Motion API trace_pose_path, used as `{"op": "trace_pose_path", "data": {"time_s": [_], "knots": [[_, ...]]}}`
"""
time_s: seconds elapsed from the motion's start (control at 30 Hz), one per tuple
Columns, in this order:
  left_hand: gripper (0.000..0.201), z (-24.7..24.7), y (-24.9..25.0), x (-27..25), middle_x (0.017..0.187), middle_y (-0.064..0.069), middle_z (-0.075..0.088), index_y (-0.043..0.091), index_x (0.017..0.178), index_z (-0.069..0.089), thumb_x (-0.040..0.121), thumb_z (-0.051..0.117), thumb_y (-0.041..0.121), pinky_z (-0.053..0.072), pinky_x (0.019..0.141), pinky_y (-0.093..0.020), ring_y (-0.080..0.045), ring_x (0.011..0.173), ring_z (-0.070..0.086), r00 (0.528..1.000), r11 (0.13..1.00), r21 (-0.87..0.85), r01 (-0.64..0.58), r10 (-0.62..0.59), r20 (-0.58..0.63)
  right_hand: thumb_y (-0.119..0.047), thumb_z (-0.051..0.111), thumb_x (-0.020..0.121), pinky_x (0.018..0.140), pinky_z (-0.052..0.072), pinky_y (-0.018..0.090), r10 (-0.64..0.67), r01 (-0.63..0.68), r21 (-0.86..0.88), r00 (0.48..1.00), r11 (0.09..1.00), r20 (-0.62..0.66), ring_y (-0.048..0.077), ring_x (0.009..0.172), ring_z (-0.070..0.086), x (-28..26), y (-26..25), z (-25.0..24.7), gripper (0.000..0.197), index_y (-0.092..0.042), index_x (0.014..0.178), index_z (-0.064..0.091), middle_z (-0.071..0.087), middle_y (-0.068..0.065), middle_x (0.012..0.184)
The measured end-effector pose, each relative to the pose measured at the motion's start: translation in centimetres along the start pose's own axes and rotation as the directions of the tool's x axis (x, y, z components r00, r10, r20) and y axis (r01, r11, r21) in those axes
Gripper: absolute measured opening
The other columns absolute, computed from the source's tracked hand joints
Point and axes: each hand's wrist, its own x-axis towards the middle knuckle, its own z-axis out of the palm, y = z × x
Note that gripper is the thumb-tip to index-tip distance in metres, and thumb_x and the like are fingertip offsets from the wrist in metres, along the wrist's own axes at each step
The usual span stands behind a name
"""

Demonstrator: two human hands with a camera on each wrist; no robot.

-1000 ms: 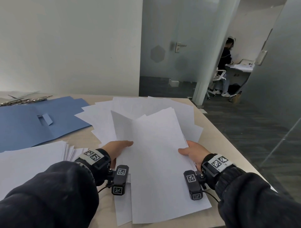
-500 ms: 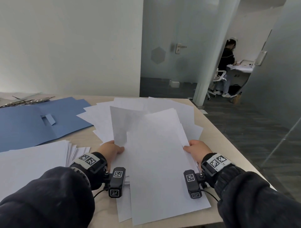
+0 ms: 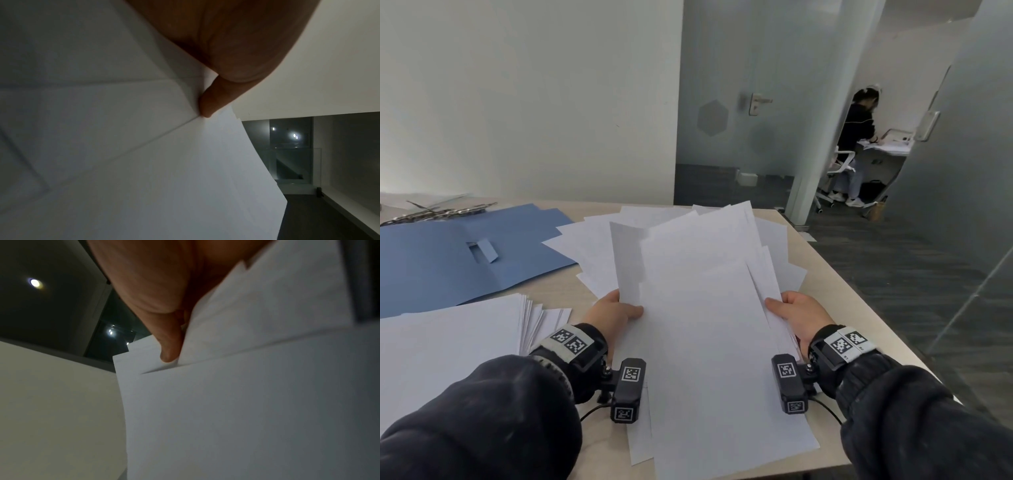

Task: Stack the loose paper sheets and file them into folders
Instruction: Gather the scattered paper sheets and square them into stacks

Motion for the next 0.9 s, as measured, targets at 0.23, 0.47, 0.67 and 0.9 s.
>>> {"op": "trace_pose_path", "data": {"time_s": [0.23, 0.47, 0.67, 0.9], "knots": [[0.025, -0.1, 0.0, 1.1, 0.104, -0.026, 0.072, 0.011, 0.106, 0.066, 0.091, 0.058, -0.007, 0.054, 0.091, -0.066, -0.049, 0.097, 0.069, 0.998, 0.988, 0.146, 0.046, -0.039, -0.052, -0.030, 0.068, 0.094, 0.100, 0.049, 0.046, 0.081, -0.080, 0.050, 0.996, 0.996, -0.038, 0.033, 0.097, 0.067, -0.4, -0.2, 0.3, 0.042, 0.004, 0.119, 0.066, 0.071, 0.019, 0.109], [0.022, 0.0, -0.3, 1.5, 0.100, -0.024, 0.074, 0.005, 0.109, 0.068, 0.089, 0.063, -0.002, 0.055, 0.092, -0.062, -0.048, 0.095, 0.071, 0.998, 0.982, 0.185, 0.032, -0.023, -0.050, -0.052, 0.077, 0.054, 0.096, 0.053, 0.057, 0.048, -0.052, -0.098, 0.998, 0.994, -0.035, 0.041, 0.094, 0.071, 4.0, 3.3, -1.2, 0.070, 0.007, 0.092, 0.070, 0.074, 0.024, 0.098], [0.017, 0.7, -0.4, 0.8, 0.094, -0.022, 0.073, 0.008, 0.103, 0.067, 0.096, 0.056, -0.003, 0.062, 0.067, -0.045, -0.037, 0.075, 0.071, 0.999, 0.989, 0.143, 0.033, -0.026, -0.045, -0.026, 0.072, 0.086, 0.061, 0.037, 0.029, -0.151, 0.119, -0.270, 0.983, 0.956, -0.102, 0.018, 0.061, 0.041, -1.3, -3.0, -0.3, 0.037, -0.016, 0.060, 0.047, 0.042, 0.002, 0.061], [0.011, 0.6, -0.5, 0.4, 0.091, -0.018, 0.073, 0.012, 0.099, 0.064, 0.093, 0.066, 0.003, 0.059, 0.056, -0.037, -0.032, 0.069, 0.070, 0.999, 0.991, 0.126, 0.034, -0.029, -0.038, -0.019, 0.060, 0.094, 0.052, 0.029, 0.028, -0.365, 0.260, -0.513, 0.924, 0.818, -0.114, 0.017, 0.060, 0.042, -1.5, -8.6, -1.0, 0.034, -0.014, 0.064, 0.046, 0.044, 0.000, 0.065]]}}
